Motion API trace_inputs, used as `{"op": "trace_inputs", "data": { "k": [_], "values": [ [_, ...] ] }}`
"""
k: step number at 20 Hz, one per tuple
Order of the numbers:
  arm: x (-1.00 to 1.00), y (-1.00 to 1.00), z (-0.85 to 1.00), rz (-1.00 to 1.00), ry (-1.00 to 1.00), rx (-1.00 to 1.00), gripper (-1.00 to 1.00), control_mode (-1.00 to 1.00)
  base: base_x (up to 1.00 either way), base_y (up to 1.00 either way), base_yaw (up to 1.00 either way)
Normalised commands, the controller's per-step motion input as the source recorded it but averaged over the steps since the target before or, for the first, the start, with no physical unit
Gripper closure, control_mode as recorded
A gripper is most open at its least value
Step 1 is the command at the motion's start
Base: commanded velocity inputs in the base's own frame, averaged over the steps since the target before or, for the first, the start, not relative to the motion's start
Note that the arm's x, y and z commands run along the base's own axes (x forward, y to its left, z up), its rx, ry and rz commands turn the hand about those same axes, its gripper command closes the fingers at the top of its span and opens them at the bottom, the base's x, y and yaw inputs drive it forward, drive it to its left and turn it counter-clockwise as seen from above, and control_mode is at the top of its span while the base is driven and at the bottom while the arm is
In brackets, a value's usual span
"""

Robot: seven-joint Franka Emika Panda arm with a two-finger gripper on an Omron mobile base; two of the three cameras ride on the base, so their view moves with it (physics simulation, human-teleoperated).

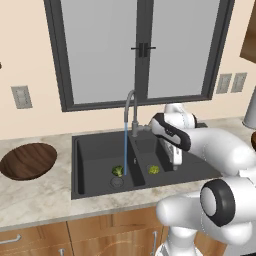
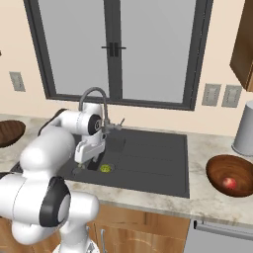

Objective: Pick the broccolis from the sink and place them in one bowl. Place the peach in the other bowl. Then turn off the sink faucet.

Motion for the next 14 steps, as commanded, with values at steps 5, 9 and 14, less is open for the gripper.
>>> {"op": "trace_inputs", "data": {
  "k": [5,9,14],
  "values": [
    [0.14,0.00,-0.08,0.00,0.03,0.00,-1.00,-1.00,0.00,0.00,0.00],
    [0.08,0.00,-0.21,0.00,0.00,0.00,-1.00,-1.00,0.00,0.00,0.00],
    [0.10,0.00,-0.13,0.00,0.00,0.00,-1.00,-1.00,0.00,0.00,0.00]
  ]
}}
